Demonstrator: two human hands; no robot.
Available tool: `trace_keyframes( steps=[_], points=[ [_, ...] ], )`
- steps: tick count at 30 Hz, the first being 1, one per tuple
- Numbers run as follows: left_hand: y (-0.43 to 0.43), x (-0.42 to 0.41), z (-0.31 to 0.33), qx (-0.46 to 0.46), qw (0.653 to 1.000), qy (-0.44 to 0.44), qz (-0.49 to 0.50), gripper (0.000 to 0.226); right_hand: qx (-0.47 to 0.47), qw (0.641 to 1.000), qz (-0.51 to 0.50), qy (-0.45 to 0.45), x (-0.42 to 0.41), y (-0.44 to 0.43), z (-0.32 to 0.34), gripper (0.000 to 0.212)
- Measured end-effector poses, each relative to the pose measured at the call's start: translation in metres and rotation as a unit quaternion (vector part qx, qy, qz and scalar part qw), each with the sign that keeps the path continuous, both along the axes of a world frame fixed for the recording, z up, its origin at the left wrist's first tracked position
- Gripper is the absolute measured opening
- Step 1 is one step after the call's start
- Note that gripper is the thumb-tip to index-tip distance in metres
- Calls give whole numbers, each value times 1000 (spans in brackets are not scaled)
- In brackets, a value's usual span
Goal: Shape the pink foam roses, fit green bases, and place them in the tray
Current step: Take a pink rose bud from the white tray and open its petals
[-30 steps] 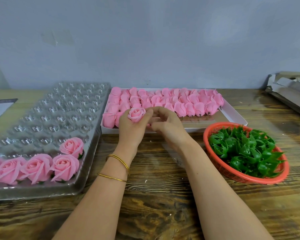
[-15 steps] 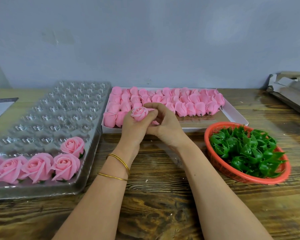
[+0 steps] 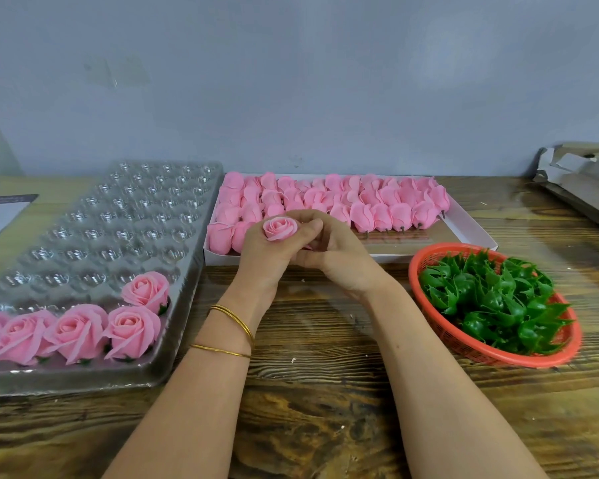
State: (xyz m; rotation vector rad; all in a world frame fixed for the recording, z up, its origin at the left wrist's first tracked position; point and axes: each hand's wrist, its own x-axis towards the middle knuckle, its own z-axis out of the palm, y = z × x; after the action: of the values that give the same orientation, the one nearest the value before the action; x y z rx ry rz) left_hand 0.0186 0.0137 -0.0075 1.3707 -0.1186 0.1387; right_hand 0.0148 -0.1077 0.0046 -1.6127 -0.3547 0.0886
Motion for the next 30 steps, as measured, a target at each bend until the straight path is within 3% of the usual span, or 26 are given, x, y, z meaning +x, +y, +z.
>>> trace_keyframes(
  steps=[12,22,30],
  points=[
    [-6,1,0,-11,1000,8,9,6,-5,1000,-27,-11,-3,8,0,63],
    [-2,2,-2,-6,1000,3,1,6,2,1000,-13,1,-4,5,1,58],
    [-1,3,0,8,1000,-19,3,20,-15,1000,7,-14,-4,4,2,48]
  ],
)
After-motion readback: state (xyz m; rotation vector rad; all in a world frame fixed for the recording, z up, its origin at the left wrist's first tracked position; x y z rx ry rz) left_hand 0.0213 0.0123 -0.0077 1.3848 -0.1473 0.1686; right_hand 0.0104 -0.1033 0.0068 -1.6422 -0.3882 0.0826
